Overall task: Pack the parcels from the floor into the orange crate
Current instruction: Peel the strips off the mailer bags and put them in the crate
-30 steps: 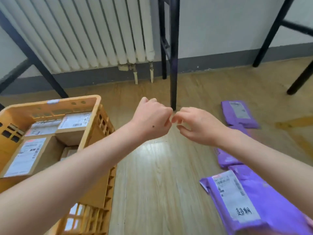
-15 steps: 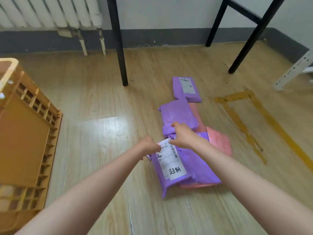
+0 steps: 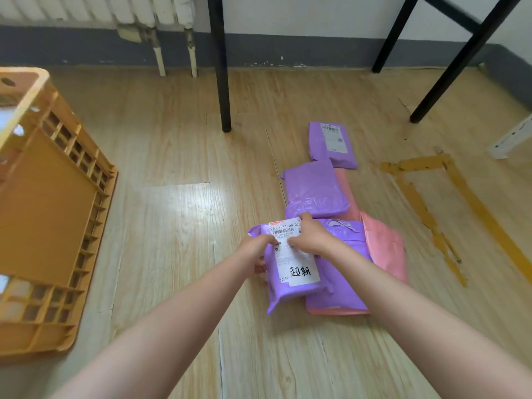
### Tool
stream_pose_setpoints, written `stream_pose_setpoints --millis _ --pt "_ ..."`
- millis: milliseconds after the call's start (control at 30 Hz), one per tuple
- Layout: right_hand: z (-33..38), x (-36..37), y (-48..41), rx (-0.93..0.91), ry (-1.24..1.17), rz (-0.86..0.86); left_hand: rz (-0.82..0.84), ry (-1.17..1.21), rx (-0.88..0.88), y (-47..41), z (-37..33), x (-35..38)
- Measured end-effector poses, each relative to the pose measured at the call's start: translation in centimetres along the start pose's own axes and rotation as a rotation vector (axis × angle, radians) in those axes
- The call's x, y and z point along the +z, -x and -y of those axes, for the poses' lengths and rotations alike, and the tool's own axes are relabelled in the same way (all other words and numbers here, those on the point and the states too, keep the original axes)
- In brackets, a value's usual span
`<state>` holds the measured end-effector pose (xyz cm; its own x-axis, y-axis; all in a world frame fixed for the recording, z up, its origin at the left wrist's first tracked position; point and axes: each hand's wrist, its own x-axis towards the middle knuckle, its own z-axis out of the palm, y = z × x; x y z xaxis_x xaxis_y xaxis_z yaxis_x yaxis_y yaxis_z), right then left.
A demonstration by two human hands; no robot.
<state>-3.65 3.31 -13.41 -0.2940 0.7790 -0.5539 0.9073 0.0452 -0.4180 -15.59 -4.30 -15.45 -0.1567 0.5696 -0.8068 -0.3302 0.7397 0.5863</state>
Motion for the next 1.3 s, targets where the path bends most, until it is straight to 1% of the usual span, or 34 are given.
stream_pose_setpoints --millis 133,233,300,400,467,533,633,700,800,867,933,1000,1133,1233,1300 --pt "3.4 -3.5 0.2 -0.077 -0.133 -0.103 0.006 -0.103 0.180 1.9 -5.3 -2.3" --pt "7.9 -6.8 1.1 -0.197 -0.348 -0.166 0.024 -0.247 0.256 4.4 -11.1 -5.8" --pt "11.7 -8.5 2.1 -0.275 -0.521 -0.168 0.016 -0.311 0.286 7.1 -15.5 -8.9" --pt "18.1 -10.1 3.9 -0.388 -0.701 -0.114 -0.087 -0.398 0.418 12.1 -20.6 -14.5" --pt "22.7 -10.4 5.1 -0.475 -0.714 -0.082 -0.153 -0.393 0.519 15.5 -22.1 -18.3" --pt "27.3 -9.6 6.4 -0.543 -0.699 -0.050 -0.242 -0.358 0.585 18.6 -22.1 -22.3" --pt "33.5 -6.6 8.2 -0.616 -0.711 0.042 -0.378 -0.302 0.615 22.2 -20.8 -28.5" --pt "37.2 -4.0 9.2 -0.667 -0.733 0.118 -0.447 -0.267 0.606 24.4 -19.5 -32.7" --pt "41.8 0.6 10.7 -0.729 -0.709 0.230 -0.555 -0.215 0.546 27.0 -16.9 -38.6" --pt "44.2 3.9 11.5 -0.753 -0.631 0.270 -0.614 -0.215 0.496 28.4 -14.8 -42.2" --pt "45.9 6.9 12.1 -0.799 -0.507 0.264 -0.674 -0.245 0.435 29.1 -12.6 -45.5" --pt "47.0 9.5 12.6 -0.843 -0.440 0.280 -0.768 -0.344 0.374 29.3 -10.6 -48.3" --pt "47.2 12.5 12.2 -0.897 -0.363 0.285 -1.082 -0.696 0.227 28.6 -7.4 -51.7" --pt "46.6 13.4 11.6 -0.888 -0.333 0.277 -1.142 -0.863 0.138 27.0 -5.2 -52.5" --pt "46.2 13.7 11.2 -0.878 -0.312 0.268 -1.176 -0.909 0.106 25.9 -3.8 -52.9"
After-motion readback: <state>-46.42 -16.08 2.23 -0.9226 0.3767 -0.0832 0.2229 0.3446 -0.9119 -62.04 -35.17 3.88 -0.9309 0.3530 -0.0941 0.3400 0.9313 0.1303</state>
